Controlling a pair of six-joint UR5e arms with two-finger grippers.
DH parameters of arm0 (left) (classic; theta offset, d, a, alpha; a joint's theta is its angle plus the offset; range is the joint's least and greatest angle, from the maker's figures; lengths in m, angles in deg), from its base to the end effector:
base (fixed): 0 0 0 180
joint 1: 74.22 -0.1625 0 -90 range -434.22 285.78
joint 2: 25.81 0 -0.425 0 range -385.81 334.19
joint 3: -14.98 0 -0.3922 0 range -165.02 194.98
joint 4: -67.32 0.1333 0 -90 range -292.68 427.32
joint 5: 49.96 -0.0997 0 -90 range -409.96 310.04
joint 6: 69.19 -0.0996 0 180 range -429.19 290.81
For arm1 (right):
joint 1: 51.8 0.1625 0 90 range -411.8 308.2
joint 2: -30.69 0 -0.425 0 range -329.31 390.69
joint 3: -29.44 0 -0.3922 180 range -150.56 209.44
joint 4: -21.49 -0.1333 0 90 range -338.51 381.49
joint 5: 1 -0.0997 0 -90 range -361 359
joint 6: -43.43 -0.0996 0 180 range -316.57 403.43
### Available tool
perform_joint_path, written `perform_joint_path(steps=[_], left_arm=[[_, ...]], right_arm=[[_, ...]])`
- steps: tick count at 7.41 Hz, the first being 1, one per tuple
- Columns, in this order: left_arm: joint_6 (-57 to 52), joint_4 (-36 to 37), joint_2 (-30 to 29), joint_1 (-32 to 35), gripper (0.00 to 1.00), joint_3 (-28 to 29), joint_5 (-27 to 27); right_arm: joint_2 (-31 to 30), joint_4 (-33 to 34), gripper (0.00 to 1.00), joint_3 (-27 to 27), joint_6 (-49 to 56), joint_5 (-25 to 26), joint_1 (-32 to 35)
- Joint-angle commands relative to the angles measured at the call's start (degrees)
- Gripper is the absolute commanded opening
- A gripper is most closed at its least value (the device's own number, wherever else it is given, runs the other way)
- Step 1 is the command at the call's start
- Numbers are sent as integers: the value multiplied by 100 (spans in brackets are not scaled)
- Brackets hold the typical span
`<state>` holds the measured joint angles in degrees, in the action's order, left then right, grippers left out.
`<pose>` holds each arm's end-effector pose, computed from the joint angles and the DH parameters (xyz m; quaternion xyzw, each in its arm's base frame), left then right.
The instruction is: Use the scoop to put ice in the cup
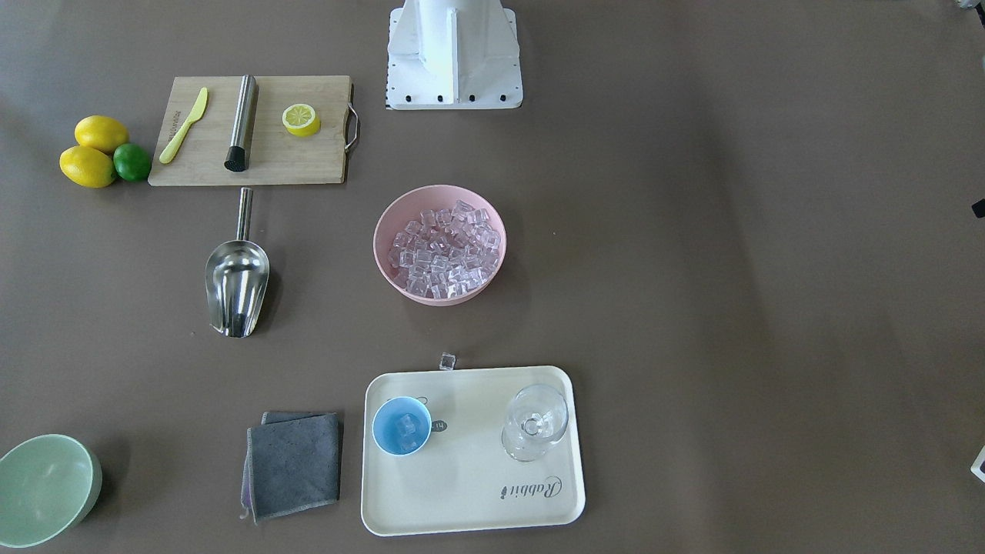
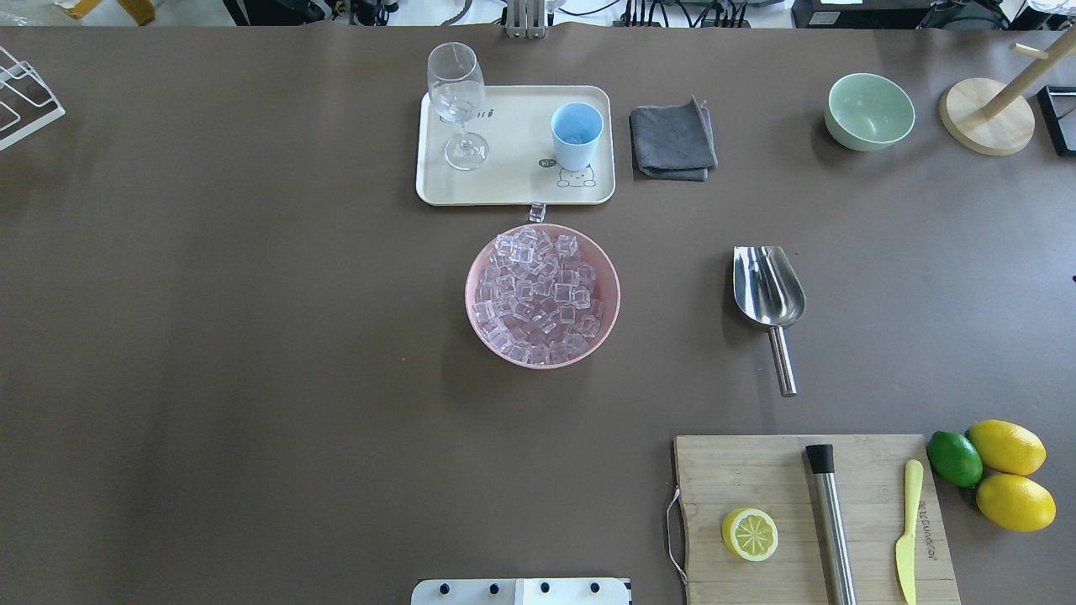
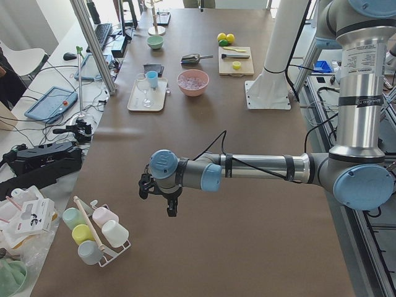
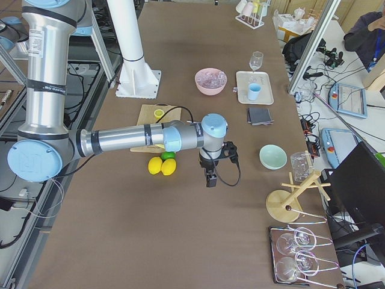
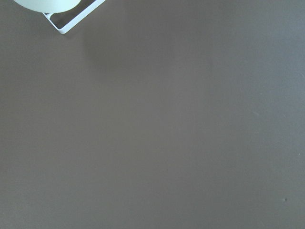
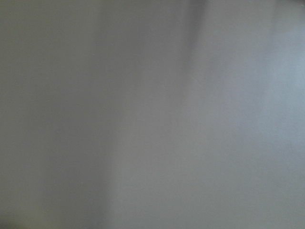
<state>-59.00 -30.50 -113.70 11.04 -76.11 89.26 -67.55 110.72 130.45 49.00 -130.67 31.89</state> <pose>-0.0178 -0.4863 0.6470 -0.0005 0.4192 -0.0185 0.9077 0.0215 -0.4401 0.6345 0.0269 -0.3393 -0.1077 0.9341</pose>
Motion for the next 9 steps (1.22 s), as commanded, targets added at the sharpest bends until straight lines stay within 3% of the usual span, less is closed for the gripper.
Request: perform_joint_path(steps=[1,5,9], left_arm=[[0,0,0,0,99,-5,0],[0,0,0,0,99,4,0],[0,0,0,0,99,4,0]], right_arm=[[-89,85,99,-643,419,-217,849],[-55,130,99,-109,-581,-419,859],[-46,95,99,-256,-522,-366,842]])
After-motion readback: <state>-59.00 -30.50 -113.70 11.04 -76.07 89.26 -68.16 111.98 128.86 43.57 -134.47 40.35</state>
